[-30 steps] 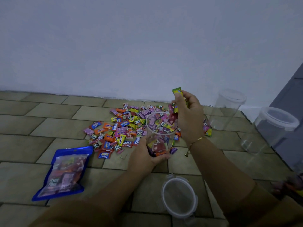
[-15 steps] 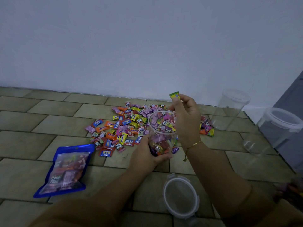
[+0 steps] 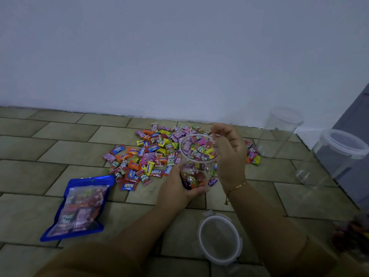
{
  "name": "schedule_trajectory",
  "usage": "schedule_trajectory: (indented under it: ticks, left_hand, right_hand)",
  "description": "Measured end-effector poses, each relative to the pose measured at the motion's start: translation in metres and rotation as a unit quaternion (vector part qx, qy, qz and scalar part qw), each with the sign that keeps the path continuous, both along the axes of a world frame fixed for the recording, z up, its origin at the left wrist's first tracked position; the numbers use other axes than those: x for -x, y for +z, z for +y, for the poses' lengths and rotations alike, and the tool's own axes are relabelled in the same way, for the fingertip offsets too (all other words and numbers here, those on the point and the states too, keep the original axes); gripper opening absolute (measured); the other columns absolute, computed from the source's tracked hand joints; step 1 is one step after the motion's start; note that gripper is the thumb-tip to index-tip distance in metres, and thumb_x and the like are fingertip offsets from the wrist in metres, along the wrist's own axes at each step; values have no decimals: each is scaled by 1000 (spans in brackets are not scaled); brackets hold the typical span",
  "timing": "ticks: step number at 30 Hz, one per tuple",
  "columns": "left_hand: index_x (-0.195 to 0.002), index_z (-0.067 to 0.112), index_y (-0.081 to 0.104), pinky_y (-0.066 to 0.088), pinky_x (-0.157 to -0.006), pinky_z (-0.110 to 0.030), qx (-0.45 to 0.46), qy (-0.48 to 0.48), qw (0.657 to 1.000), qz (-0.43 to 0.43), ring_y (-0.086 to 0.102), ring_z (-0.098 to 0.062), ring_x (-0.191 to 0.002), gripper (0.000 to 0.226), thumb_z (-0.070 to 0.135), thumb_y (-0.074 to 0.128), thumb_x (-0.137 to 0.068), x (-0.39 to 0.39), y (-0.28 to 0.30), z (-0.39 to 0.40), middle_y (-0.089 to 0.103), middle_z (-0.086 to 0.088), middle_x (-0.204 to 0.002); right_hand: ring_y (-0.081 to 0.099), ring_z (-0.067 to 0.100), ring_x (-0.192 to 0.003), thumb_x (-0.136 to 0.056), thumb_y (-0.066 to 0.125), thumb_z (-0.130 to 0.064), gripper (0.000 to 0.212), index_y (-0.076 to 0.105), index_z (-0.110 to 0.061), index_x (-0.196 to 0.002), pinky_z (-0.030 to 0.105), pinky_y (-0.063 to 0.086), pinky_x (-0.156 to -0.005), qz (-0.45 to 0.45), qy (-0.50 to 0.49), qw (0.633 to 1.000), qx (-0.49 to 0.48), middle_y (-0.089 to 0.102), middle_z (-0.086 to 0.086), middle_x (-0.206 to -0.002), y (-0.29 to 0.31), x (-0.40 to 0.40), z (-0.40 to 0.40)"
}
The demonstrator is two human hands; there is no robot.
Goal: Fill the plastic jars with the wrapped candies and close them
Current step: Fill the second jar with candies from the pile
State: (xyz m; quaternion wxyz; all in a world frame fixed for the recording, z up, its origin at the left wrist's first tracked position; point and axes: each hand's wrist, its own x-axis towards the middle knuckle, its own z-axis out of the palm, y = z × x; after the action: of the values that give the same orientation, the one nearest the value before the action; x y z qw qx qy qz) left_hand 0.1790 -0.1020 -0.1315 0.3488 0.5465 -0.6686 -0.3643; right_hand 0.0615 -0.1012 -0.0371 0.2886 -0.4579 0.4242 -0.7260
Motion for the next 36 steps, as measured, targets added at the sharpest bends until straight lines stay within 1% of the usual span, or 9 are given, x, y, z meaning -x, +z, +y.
schedule_trajectory:
  ticks: [4, 7, 11, 14, 20, 24, 27, 33, 36]
  left_hand:
    - [-134, 24, 36, 40, -81, -17, 9, -2, 1000, 10, 49, -1, -104, 94, 54, 81, -57, -1, -1, 0, 54, 15, -118]
    - [-133, 27, 36, 44, -83, -21, 11, 5, 1000, 9, 52, -3, -105, 98, 63, 78, -52, -1, -4, -1, 54, 17, -117]
    - [-128, 31, 38, 47, -83, -24, 17, 10, 1000, -2, 54, -3, -103, 92, 64, 79, -53, 0, -6, -3, 55, 18, -115]
    - [-130, 29, 37, 45, -82, -22, 20, 8, 1000, -6, 52, -1, -102, 92, 63, 78, -55, -1, -6, -4, 52, 19, -113]
    - [-130, 27, 38, 47, -85, -24, 23, 13, 1000, 0, 53, -3, -104, 96, 67, 75, -52, 0, -7, -4, 56, 16, -117]
    - [-130, 28, 37, 50, -88, -32, 18, 15, 1000, -4, 55, -9, -111, 99, 72, 72, -48, 0, -7, -5, 58, 11, -123]
    - [-131, 27, 37, 49, -89, -31, 18, 11, 1000, -4, 55, -9, -112, 100, 71, 73, -49, 0, -7, -5, 57, 11, -124]
    - [-132, 26, 37, 48, -88, -29, 20, 10, 1000, 4, 55, -8, -112, 100, 70, 73, -49, 0, -6, -4, 57, 11, -123]
    - [-132, 27, 37, 50, -90, -32, 20, 10, 1000, 1, 55, -9, -113, 99, 69, 74, -51, 0, -7, -4, 57, 11, -123]
  right_hand:
    - [55, 6, -73, -83, 49, -13, 20, 58, -18, -100, 25, 47, -64, 44, -105, 992, -54, 57, -5, -92, -28, 17, -5]
    - [51, 22, -106, -82, 53, -25, 22, 55, -22, -104, 34, 42, -87, 248, -151, 948, -129, 52, -7, -102, -61, 48, -10]
    - [31, 26, -131, -81, 68, -44, 64, 46, -13, -133, 30, 25, -105, 487, -55, 843, -222, 40, 9, -138, -94, 81, -5]
    - [16, 25, -141, -68, 42, -78, 92, 33, -25, -143, 39, 18, -113, 587, -31, 771, -245, 24, 5, -152, -106, 85, -4]
    - [-4, 27, -145, -63, 12, -85, 88, 16, -50, -143, 50, 11, -113, 646, -40, 694, -315, -1, -3, -159, -109, 82, -16]
    - [6, 29, -145, -88, 31, -60, 51, 36, -47, -137, 48, 14, -113, 641, -34, 702, -308, 14, 0, -158, -112, 75, -25]
    - [30, 33, -137, -74, 26, -62, 64, 56, -33, -123, 49, 26, -105, 615, -82, 743, -251, 43, 4, -142, -115, 69, -22]
    - [5, 31, -145, -64, 6, -75, 84, 26, -49, -141, 52, 13, -111, 653, -58, 695, -297, 10, -4, -159, -113, 70, -22]
    - [24, 28, -139, -66, 10, -71, 79, 46, -44, -131, 46, 23, -106, 639, -65, 714, -279, 32, -3, -150, -114, 72, -25]
